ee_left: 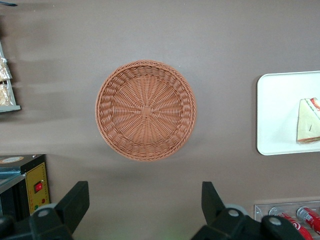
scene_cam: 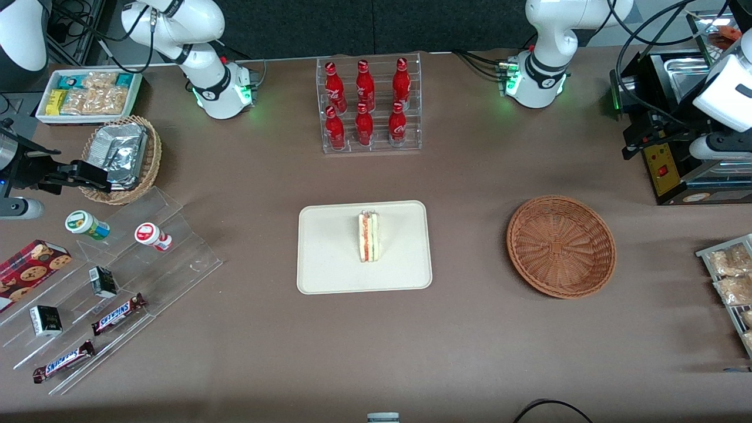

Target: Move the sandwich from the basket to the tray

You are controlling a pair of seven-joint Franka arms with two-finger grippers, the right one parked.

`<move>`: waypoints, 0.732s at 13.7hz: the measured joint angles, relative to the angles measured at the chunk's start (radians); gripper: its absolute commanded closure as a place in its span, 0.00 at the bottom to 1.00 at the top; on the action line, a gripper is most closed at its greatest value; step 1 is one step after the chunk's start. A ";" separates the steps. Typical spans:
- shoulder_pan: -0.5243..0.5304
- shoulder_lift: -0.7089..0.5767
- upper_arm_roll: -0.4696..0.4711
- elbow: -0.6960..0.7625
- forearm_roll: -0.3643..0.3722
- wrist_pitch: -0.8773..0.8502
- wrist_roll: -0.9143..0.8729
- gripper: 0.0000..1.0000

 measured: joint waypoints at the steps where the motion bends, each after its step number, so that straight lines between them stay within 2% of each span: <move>1: 0.000 0.000 0.001 0.002 0.000 0.000 0.000 0.01; 8: -0.002 0.003 0.002 0.042 0.003 -0.033 0.000 0.01; 10: -0.001 0.007 0.002 0.043 0.025 -0.046 0.000 0.01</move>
